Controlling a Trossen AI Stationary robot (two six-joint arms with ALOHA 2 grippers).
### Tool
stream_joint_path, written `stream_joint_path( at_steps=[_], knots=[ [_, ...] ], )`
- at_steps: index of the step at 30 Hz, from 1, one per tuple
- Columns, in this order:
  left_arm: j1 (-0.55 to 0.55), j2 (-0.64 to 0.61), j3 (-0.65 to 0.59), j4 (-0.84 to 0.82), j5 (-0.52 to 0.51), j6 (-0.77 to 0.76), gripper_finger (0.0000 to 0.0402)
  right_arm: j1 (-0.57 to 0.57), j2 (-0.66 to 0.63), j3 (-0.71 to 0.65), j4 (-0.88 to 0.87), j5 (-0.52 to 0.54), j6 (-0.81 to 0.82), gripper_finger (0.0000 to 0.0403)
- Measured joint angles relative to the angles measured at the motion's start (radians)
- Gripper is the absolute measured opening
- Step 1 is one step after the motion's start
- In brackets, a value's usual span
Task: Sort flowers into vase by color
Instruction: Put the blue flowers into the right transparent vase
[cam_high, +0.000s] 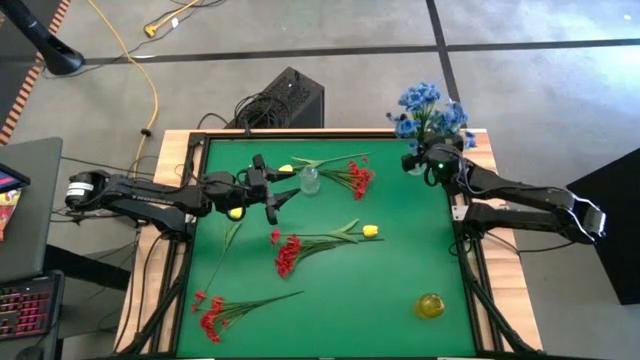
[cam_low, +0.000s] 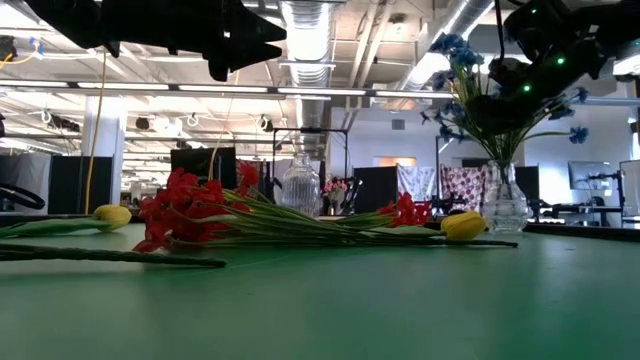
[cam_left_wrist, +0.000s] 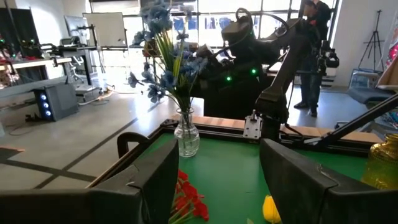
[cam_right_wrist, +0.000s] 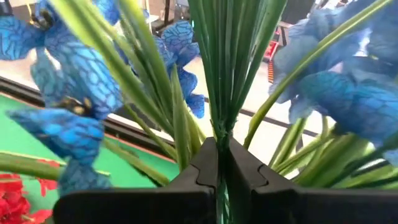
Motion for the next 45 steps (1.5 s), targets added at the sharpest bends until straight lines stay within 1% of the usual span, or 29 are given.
stream_joint_path(
  at_steps=[5, 13, 16, 24, 34, 37, 40, 43, 45],
  knots=[
    [0.0, 0.0, 0.0, 0.0, 0.0, -0.001, 0.0212, 0.0, 0.0, 0.0, -0.008, 0.0, -0.001, 0.0041],
    [0.0, 0.0, 0.0, 0.001, 0.0, -0.005, 0.0212, 0.003, -0.002, 0.011, -0.006, -0.003, -0.018, 0.0075],
    [0.0, 0.0, 0.0, 0.001, 0.0, -0.004, 0.0212, 0.003, -0.002, 0.029, -0.019, -0.003, -0.054, 0.0084],
    [0.0, 0.0, 0.0, 0.002, 0.0, -0.004, 0.0212, 0.003, -0.002, 0.106, -0.178, -0.003, -0.056, 0.0118],
    [0.0, 0.0, 0.0, 0.002, 0.001, -0.004, 0.0212, 0.002, -0.002, 0.165, -0.391, -0.003, -0.037, 0.0194],
    [0.0, 0.0, 0.0, 0.002, 0.001, -0.004, 0.0212, 0.002, -0.002, 0.192, -0.458, -0.004, -0.036, 0.0211],
    [0.0, 0.0, 0.0, 0.003, 0.0, -0.005, 0.0212, 0.002, -0.002, 0.222, -0.524, -0.033, -0.035, 0.022],
    [0.0, 0.0, 0.0, 0.003, 0.0, -0.006, 0.0212, 0.002, -0.002, 0.251, -0.586, -0.076, -0.036, 0.0222],
    [0.0, 0.0, 0.0, 0.003, 0.0, -0.01, 0.0212, 0.002, -0.002, 0.269, -0.625, -0.086, -0.031, 0.0221]
  ],
)
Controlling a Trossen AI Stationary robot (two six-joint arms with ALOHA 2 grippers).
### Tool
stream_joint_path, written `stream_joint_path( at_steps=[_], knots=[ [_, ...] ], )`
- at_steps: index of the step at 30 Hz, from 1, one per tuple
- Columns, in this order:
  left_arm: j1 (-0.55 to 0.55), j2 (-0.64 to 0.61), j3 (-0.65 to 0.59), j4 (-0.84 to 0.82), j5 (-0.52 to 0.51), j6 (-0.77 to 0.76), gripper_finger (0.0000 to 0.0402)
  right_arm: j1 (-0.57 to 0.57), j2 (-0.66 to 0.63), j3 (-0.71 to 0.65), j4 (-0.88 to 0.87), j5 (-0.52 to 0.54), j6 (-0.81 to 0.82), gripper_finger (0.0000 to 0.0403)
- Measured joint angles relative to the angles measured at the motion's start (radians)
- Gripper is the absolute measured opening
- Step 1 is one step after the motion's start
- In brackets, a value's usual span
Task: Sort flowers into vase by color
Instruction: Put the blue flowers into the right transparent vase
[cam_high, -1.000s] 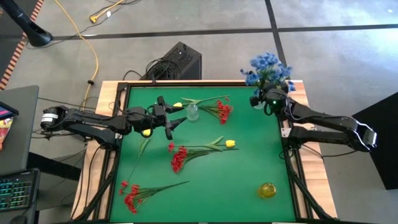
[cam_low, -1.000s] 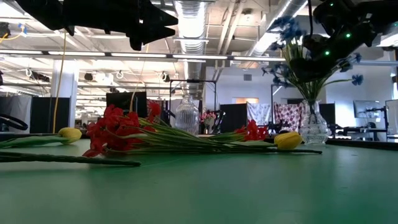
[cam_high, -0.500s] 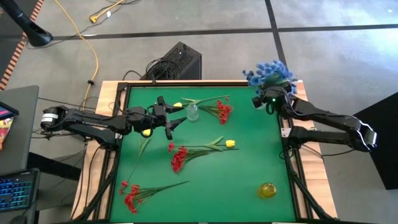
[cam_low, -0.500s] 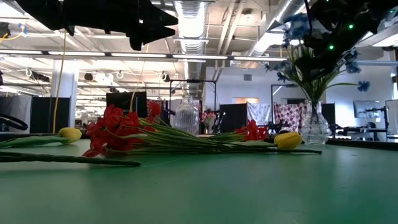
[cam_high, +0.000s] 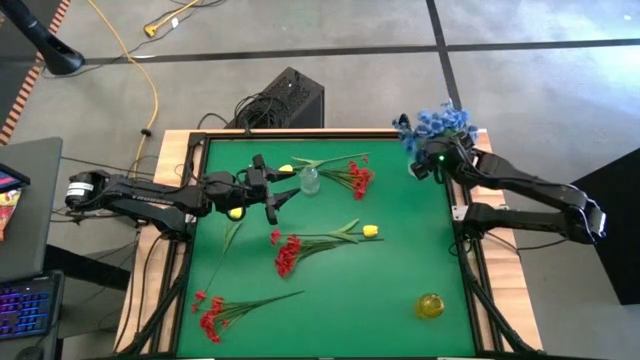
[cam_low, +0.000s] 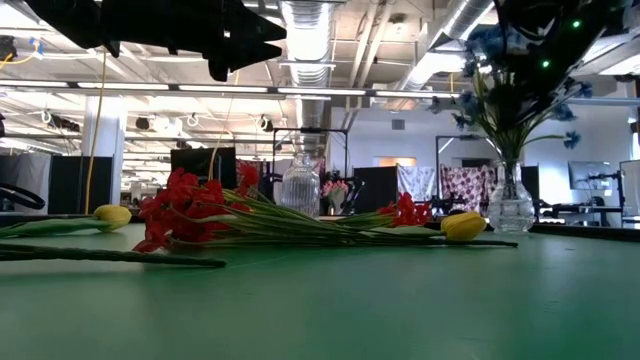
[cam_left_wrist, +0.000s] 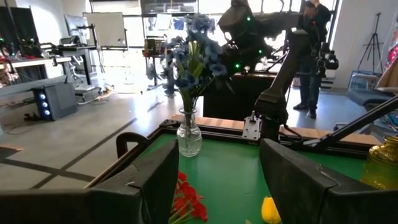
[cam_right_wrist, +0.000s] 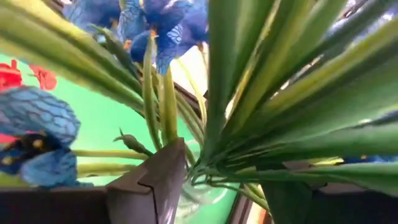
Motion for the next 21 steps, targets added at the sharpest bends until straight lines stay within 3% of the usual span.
stream_joint_path(
  at_steps=[11, 21],
  knots=[
    [0.0, 0.0, 0.0, 0.001, 0.0, -0.004, 0.0212, 0.0, 0.003, 0.094, -0.186, -0.003, 0.02, 0.0221],
    [0.0, 0.0, 0.0, 0.005, 0.006, -0.005, 0.0212, 0.0, 0.021, 0.187, -0.346, -0.075, -0.013, 0.0221]
  ],
)
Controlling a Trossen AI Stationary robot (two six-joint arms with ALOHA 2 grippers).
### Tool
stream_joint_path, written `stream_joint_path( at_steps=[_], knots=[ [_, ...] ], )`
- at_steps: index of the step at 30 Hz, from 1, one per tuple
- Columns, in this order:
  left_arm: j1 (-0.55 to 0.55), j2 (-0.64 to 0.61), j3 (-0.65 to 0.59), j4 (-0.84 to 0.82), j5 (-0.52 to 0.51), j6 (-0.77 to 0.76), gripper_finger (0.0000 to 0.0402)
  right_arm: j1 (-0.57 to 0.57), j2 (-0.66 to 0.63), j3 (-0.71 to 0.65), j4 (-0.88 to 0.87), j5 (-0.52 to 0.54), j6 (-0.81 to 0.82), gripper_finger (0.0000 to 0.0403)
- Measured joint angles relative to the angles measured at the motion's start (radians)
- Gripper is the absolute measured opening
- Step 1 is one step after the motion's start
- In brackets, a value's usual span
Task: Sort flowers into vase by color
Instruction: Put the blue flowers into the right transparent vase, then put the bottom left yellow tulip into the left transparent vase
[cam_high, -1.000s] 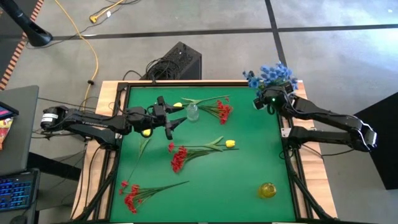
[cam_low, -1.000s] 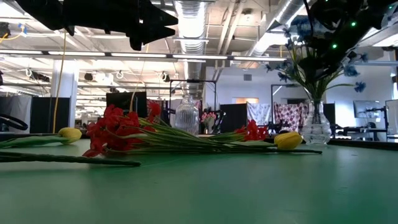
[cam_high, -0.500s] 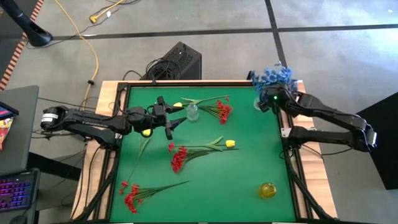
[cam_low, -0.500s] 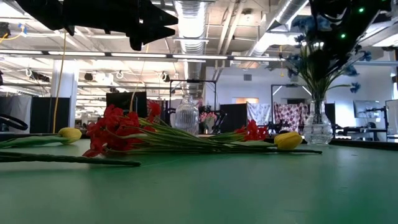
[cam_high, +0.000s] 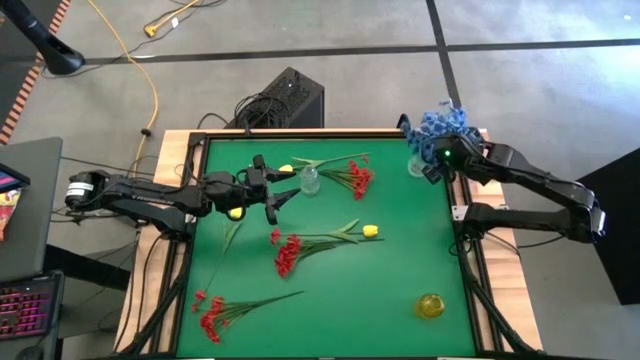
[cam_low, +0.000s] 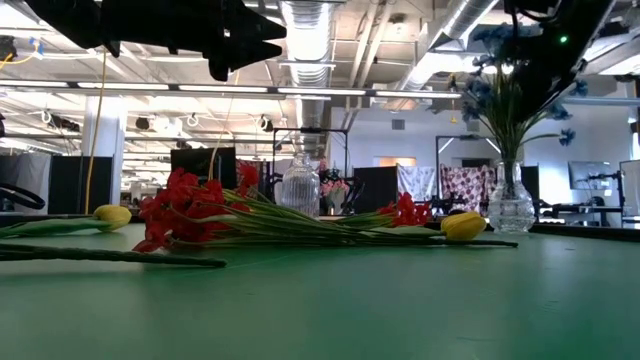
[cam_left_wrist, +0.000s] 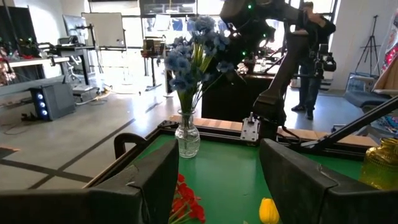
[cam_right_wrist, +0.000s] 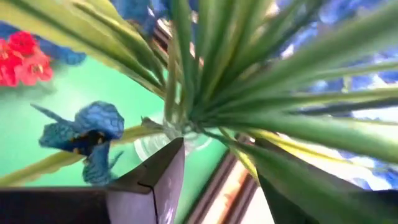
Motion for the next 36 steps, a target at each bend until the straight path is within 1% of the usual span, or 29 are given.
stream_joint_path(
  at_steps=[9, 16, 21, 25, 27, 30, 36],
  knots=[
    [0.0, 0.0, 0.0, 0.0, 0.002, 0.0, 0.0212, 0.0, 0.044, 0.099, -0.051, 0.018, -0.012, 0.0221],
    [0.0, 0.0, 0.0, -0.002, 0.003, 0.0, 0.0212, 0.0, 0.076, 0.178, -0.212, 0.003, -0.105, 0.0221],
    [0.0, 0.0, 0.0, -0.005, 0.004, 0.002, 0.0212, 0.0, 0.105, 0.184, -0.342, -0.011, -0.221, 0.0221],
    [0.0, 0.0, 0.0, -0.005, 0.014, 0.003, 0.0212, 0.0, 0.141, 0.184, -0.431, -0.018, -0.256, 0.0221],
    [0.0, 0.0, 0.0, -0.005, 0.014, 0.003, 0.0212, 0.0, 0.16, 0.184, -0.469, -0.001, -0.256, 0.0221],
    [0.0, 0.0, 0.0, -0.005, 0.014, 0.003, 0.0212, 0.0, 0.18, 0.184, -0.488, 0.034, -0.256, 0.0221],
    [0.0, 0.0, 0.0, -0.005, 0.014, 0.004, 0.0212, 0.001, 0.19, 0.184, -0.493, 0.054, -0.255, 0.0221]
  ],
)
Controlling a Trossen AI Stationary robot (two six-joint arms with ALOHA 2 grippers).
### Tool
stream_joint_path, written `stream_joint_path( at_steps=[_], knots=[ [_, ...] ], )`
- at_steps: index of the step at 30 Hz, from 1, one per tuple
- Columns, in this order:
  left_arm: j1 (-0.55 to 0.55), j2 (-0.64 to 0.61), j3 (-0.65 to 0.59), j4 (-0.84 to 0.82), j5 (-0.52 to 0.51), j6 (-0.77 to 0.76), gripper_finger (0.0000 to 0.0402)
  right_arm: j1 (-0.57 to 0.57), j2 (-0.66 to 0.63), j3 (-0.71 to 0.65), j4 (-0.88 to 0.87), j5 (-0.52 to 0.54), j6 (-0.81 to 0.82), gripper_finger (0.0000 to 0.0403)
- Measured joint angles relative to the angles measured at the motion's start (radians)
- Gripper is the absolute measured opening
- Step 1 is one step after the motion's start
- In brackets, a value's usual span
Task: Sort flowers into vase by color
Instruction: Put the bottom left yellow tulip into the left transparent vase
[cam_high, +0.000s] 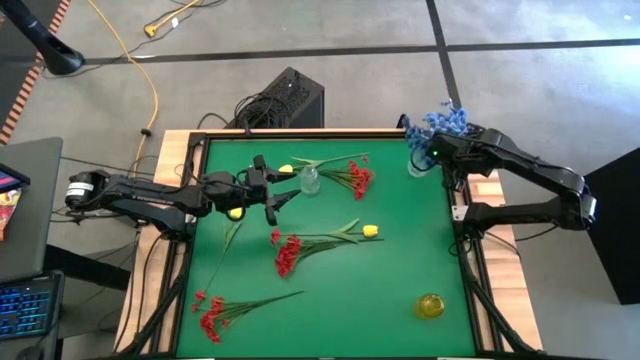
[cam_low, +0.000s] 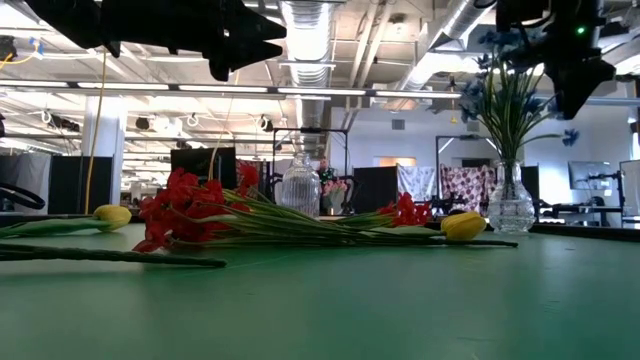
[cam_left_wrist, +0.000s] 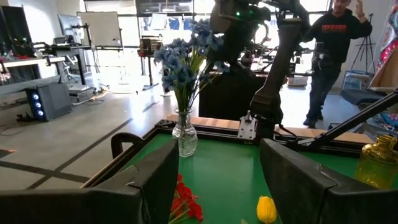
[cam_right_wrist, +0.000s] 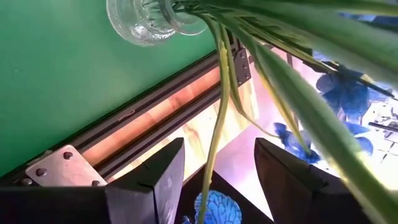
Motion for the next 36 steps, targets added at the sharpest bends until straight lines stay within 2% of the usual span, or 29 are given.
stream_joint_path(
  at_steps=[9, 20, 25, 32, 36],
  knots=[
    [0.0, 0.0, 0.0, 0.0, 0.0, 0.015, 0.0212, 0.0, -0.008, 0.098, -0.032, -0.009, 0.053, 0.0221],
    [0.0, 0.0, 0.0, -0.001, -0.001, 0.023, 0.0212, 0.0, -0.063, 0.269, -0.033, -0.16, 0.142, 0.0221],
    [0.0, 0.0, 0.0, -0.005, -0.001, 0.022, 0.0212, 0.0, -0.092, 0.336, -0.033, -0.289, 0.206, 0.0221],
    [0.0, 0.0, 0.0, -0.026, -0.001, 0.014, 0.0212, 0.0, -0.139, 0.411, -0.005, -0.605, 0.245, 0.0221],
    [0.0, 0.0, 0.0, -0.025, -0.001, 0.014, 0.0212, 0.0, -0.179, 0.429, 0.122, -0.659, 0.229, 0.0221]
  ],
)
